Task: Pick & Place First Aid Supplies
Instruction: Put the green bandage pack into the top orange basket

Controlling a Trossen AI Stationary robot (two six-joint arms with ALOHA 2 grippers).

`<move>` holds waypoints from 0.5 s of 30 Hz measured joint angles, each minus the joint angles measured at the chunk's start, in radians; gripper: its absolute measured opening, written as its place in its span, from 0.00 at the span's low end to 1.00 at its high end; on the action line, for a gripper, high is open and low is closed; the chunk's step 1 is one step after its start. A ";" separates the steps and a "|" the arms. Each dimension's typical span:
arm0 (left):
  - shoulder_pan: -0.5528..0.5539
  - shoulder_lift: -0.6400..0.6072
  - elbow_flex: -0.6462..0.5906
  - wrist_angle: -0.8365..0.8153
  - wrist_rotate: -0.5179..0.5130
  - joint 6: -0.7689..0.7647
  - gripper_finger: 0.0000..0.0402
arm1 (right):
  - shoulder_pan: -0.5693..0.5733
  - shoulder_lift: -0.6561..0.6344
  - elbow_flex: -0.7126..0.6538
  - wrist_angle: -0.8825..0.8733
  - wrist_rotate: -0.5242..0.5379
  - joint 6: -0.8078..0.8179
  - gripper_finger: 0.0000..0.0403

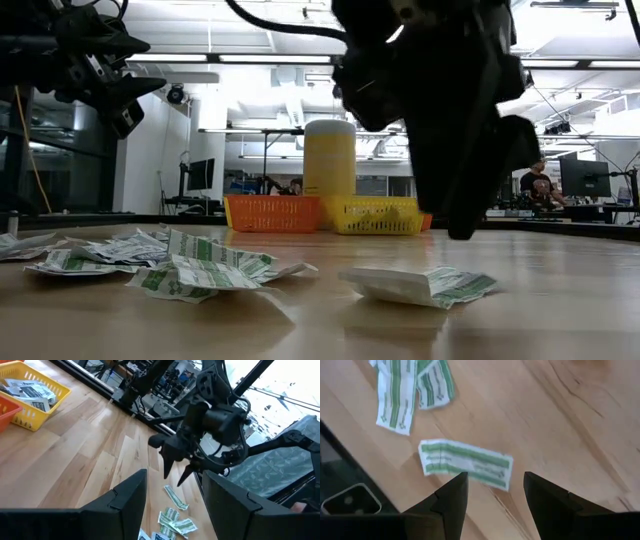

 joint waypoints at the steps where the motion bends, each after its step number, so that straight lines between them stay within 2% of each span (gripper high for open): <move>1: 0.000 0.000 0.000 0.000 0.000 0.000 0.48 | 0.003 0.011 0.010 -0.003 0.013 -0.001 0.46; 4: 0.000 0.000 0.000 -0.001 0.000 0.000 0.48 | 0.008 0.036 0.029 -0.018 0.051 0.002 0.46; 15: 0.000 0.000 0.000 0.000 0.000 0.000 0.48 | 0.046 0.107 0.091 -0.066 0.058 0.055 0.46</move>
